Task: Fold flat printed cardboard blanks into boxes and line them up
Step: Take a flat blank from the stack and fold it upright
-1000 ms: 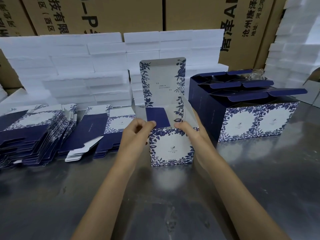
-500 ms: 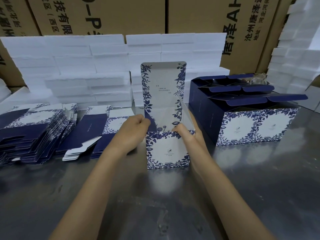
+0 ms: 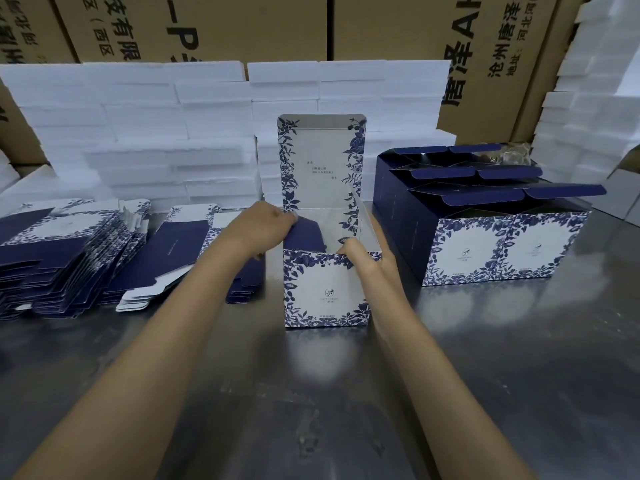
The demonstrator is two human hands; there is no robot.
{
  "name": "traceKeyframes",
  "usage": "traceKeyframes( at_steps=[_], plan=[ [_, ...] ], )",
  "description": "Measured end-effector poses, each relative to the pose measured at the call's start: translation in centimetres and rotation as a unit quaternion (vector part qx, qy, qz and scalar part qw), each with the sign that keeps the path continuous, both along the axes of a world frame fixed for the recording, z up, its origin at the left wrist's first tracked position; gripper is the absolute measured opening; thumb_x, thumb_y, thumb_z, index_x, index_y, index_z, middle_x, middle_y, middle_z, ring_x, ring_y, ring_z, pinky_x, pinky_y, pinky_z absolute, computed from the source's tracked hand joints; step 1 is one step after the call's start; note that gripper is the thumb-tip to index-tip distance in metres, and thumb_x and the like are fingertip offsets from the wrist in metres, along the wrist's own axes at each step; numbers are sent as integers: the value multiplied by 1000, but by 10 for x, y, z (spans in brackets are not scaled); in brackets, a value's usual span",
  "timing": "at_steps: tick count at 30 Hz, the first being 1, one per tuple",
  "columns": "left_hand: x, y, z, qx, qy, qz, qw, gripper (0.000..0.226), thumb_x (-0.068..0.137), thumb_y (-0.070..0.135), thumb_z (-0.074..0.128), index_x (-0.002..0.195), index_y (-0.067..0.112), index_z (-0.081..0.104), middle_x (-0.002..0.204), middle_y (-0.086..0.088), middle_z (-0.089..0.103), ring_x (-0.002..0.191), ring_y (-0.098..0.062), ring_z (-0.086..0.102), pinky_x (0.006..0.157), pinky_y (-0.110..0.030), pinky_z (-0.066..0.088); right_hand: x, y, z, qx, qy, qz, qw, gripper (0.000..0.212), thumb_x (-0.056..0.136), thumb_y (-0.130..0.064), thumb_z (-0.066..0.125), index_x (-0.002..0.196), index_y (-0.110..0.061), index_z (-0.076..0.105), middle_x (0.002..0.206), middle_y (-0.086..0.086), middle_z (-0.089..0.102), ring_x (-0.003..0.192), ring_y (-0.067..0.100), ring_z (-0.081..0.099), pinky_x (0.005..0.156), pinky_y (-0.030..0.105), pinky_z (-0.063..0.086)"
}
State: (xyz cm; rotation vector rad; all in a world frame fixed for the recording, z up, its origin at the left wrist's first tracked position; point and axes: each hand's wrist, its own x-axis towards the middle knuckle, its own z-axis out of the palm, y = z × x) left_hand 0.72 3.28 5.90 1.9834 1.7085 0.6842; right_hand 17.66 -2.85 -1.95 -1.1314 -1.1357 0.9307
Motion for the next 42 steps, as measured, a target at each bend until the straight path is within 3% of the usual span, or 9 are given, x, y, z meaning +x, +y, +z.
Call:
traceKeyframes(
  at_steps=[6, 10, 16, 19, 25, 29, 33, 37, 42],
  plan=[
    [5, 6, -2, 22, -11, 16, 1000, 43, 103, 20, 42, 62, 14, 33, 57, -4, 35, 50, -21, 43, 47, -22, 35, -2, -2, 3, 22, 8, 4, 1000, 68, 76, -38, 63, 142, -44, 50, 129, -19, 67, 119, 8, 63, 109, 46, 49],
    [4, -5, -18, 69, -166, 49, 982, 36, 99, 29, 56, 69, 14, 44, 69, -4, 51, 58, -16, 52, 48, -17, 41, -2, 0, 3, 30, 11, 3, 999, 62, 80, -35, 62, 141, -41, 53, 123, -19, 70, 107, 1, 67, 93, 33, 54],
    [10, -21, -47, 23, -485, 28, 874, 17, 89, 17, 70, 83, 25, 57, 93, 4, 64, 88, -17, 64, 78, -33, 49, 1, 2, 7, -18, 29, 39, 999, 68, 74, -69, 67, 138, -49, 55, 131, -16, 68, 123, 15, 64, 106, 43, 48],
    [12, -25, -54, 11, -575, 21, 818, 19, 84, 16, 71, 79, 32, 61, 103, -2, 62, 92, -21, 63, 82, -39, 49, 5, 6, 12, -33, 140, 131, 981, 69, 76, -79, 63, 126, -32, 71, 120, -3, 76, 123, 26, 66, 95, 38, 55],
    [10, -30, -61, 26, -574, -4, 818, 13, 75, 26, 69, 80, 36, 63, 105, -1, 62, 91, -17, 64, 79, -35, 51, 21, 7, 11, -50, 75, 108, 990, 68, 78, -44, 72, 144, -42, 55, 137, -13, 65, 122, 11, 65, 110, 37, 45],
    [4, -28, -64, 32, -562, -9, 826, 14, 83, 20, 70, 84, 32, 64, 103, 2, 63, 89, -16, 64, 79, -34, 50, 29, -1, 24, -69, -2, 54, 996, 46, 67, -41, 83, 108, -28, 68, 118, -5, 74, 103, 15, 71, 90, 36, 50],
    [5, -31, -62, 36, -549, -9, 835, 18, 85, 15, 69, 82, 31, 63, 103, 0, 63, 91, -19, 62, 86, -39, 48, 40, -2, 40, -107, -94, 38, 989, 27, 82, -35, 81, 74, -18, 61, 55, -5, 55, 50, 10, 50, 60, 25, 41],
    [4, -34, -59, 12, -554, -22, 832, 19, 85, 15, 69, 77, 31, 63, 98, -3, 63, 89, -21, 61, 82, -40, 47, 45, -6, 52, -134, -122, 100, 978, 46, 98, -25, 66, 57, -23, 45, 50, -4, 28, 43, 13, 25, 44, 23, 27],
    [-4, -35, -57, 7, -551, -19, 835, 21, 83, 16, 70, 70, 29, 60, 84, -1, 61, 79, -20, 58, 75, -37, 46, 43, -15, 55, -132, -170, 135, 967, 62, 99, -26, 65, 47, -28, 33, 50, -8, 21, 43, 13, 20, 43, 23, 21]
  ],
)
